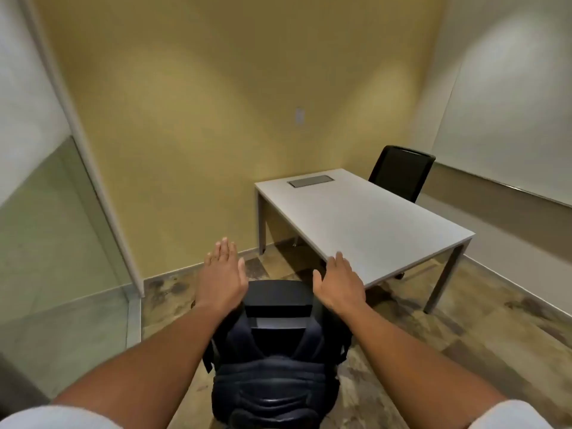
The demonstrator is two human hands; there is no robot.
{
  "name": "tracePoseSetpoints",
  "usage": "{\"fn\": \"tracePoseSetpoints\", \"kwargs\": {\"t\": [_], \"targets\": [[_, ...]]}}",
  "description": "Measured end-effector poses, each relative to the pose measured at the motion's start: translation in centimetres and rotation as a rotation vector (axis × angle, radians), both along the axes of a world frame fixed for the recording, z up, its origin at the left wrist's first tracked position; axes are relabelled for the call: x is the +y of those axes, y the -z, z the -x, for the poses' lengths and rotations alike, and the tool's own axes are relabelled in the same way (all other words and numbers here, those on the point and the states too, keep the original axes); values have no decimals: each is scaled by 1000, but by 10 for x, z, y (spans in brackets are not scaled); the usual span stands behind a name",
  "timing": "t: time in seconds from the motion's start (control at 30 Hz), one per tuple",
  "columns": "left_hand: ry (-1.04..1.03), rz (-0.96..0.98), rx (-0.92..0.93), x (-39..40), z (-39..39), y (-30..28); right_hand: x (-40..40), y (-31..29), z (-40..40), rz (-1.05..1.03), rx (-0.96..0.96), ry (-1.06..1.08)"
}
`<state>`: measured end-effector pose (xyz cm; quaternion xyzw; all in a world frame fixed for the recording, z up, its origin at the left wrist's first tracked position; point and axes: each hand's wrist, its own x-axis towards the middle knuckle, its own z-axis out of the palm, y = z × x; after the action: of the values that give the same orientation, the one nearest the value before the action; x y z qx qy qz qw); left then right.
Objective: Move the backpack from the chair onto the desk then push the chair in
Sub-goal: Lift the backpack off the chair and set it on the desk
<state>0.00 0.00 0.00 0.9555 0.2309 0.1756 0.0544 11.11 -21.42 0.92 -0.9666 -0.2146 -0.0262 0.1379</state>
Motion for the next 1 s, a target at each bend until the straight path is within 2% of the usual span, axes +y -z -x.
{"fn": "tracePoseSetpoints", "kwargs": {"t": [0.2, 0.37, 0.5, 0.7, 0.8, 1.0], "targets": [[-105, 61, 158, -3, 12, 24, -11, 24, 7, 108, 114, 125], [-175, 23, 257, 0, 16, 23, -10, 34, 3, 17, 329, 283], [-243, 80, 311, -1, 17, 20, -12, 36, -5, -28, 447, 331], [-339, 367, 368, 11, 16, 27, -12, 39, -18, -283, 645, 483], [-367, 593, 374, 20, 18, 29, -15, 45, -30, -424, 734, 563], [-367, 1028, 248, 26, 9, 30, -13, 31, -40, -460, 836, 515]]}}
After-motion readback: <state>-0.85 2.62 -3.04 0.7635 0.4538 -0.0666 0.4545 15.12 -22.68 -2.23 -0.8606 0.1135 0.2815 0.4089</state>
